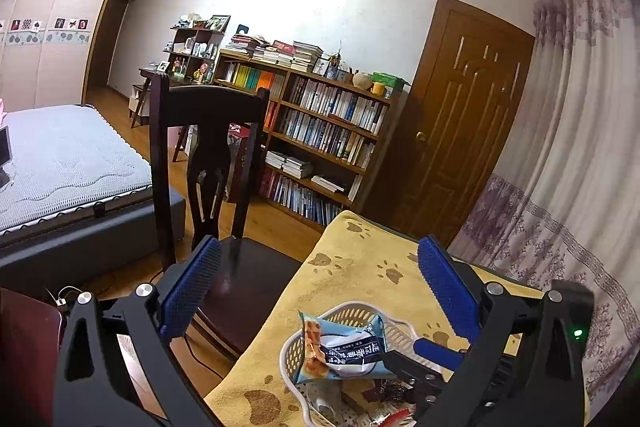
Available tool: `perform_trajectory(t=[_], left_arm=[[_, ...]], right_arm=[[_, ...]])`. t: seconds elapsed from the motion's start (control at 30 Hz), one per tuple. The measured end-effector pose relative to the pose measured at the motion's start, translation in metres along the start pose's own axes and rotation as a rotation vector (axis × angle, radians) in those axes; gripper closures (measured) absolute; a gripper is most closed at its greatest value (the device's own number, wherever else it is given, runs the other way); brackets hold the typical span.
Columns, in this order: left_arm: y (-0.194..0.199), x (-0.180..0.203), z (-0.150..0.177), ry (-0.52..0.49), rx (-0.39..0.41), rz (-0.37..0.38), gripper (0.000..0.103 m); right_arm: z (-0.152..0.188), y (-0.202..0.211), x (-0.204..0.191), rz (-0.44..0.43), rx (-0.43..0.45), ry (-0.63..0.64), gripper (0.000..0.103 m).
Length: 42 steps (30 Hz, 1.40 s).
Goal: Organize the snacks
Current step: 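Carry the clear red-striped bag into the basket and open the right gripper, then move both grippers from the basket back to the remaining snacks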
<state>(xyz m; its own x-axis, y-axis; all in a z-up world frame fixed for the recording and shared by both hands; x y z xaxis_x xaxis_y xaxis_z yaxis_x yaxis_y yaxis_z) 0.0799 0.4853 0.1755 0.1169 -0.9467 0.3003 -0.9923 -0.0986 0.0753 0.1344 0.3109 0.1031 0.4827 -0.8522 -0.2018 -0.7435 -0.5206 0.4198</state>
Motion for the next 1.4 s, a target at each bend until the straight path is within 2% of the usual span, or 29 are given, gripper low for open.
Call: perform_trajectory(t=[0.2,0.6,1.13,1.4], left_arm=[[0.000,0.005,0.002,-0.008,-0.004,0.011,0.003],[-0.001,0.016,0.007,-0.020,-0.025,0.035,0.003],[0.002,0.046,0.020,-0.083,-0.053,0.093,0.003],[0.004,0.062,0.030,-0.116,-0.067,0.123,0.003]], right_arm=[[0.004,0.013,0.000,-0.007,0.016,-0.015,0.055],[0.013,0.035,0.020,0.038,0.047,-0.067,0.052],[0.035,0.060,0.086,0.162,0.055,-0.177,0.052],[0.048,0.086,0.137,0.261,0.060,-0.239,0.052]])
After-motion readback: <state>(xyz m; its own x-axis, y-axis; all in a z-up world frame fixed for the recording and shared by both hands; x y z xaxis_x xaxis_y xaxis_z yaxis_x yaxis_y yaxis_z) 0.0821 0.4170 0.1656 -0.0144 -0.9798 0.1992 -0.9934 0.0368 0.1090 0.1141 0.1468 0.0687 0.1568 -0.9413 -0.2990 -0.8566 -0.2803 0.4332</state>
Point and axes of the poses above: each gripper's, at about its wrist camera, not at the fingertips, and y roughly against the way its jaws point, x to its right, z to its underside, the point moved 4 cm from there along -y, roughly the way its jaws point, and after that the axes turned 14 degrees about x, right-handed, at the moved point
